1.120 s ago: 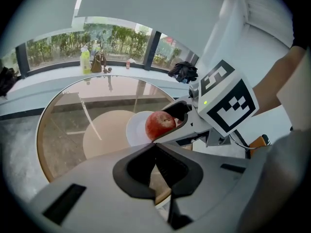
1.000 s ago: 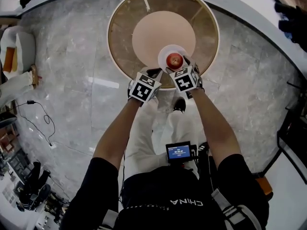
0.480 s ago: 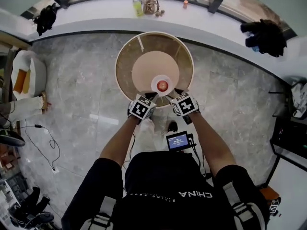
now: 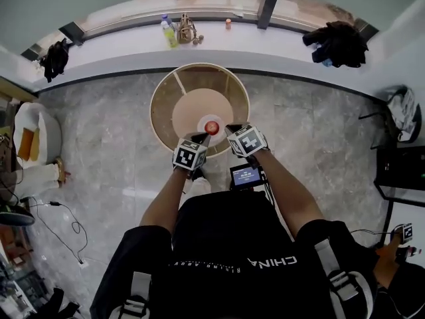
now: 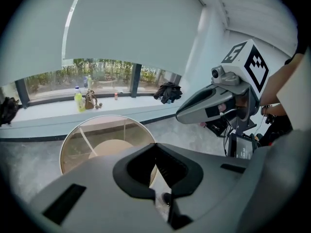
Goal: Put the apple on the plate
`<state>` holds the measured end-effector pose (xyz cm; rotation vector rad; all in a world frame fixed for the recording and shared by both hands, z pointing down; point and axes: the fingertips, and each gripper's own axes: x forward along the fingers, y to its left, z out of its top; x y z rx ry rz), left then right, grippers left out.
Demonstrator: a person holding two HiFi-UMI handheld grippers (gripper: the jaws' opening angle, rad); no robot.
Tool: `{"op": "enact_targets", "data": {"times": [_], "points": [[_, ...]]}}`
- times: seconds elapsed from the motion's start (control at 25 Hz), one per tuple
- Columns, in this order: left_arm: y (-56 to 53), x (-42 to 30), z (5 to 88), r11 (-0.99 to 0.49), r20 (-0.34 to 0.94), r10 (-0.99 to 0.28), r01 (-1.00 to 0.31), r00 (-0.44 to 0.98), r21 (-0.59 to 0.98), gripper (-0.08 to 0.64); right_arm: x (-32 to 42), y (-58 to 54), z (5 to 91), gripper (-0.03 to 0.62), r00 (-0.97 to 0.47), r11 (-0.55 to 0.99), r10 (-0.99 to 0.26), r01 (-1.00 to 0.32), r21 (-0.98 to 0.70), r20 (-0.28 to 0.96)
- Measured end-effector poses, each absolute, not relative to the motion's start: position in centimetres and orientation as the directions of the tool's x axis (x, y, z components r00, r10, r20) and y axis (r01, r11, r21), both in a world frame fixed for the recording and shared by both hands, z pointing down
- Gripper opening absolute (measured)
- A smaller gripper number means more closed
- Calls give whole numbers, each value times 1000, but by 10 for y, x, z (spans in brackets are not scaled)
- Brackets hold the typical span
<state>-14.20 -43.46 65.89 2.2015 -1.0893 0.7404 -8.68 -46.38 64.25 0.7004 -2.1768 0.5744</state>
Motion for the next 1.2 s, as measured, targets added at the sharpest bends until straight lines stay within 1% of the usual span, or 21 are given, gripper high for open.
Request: {"op": "enact_targets", "data": {"times": [0.24,0.52,0.68,0.96,1.12,1.2], "points": [[-411,-123,650,-489,695,-530,-845,486,217,17,-63,-441,637,29,-584,788,-272,-592,-171,765],[-347,-89,660,-436,727,-524,-873,445,219,17,-28,-406,643,29,-602,821,-245,-546,-168,760],[-303,-90,658,-430,727,-529,-877,437,215,17,-23,-372,647,29,-574,804,-259,-574,-156,777],[-223,-104,653,-473,703,-551,-862,450,181,17,-12,-280,636,29,-546,766,-298,-626,-144,783],[-149,-119,651,-518,685,-556,-841,472,159,17,-28,-208,629,29,-545,765,-334,-634,-118,769],[-119,-126,655,-509,676,-572,-847,465,152,17,-33,-178,627,29,-548,765,-357,-636,-99,757]]}}
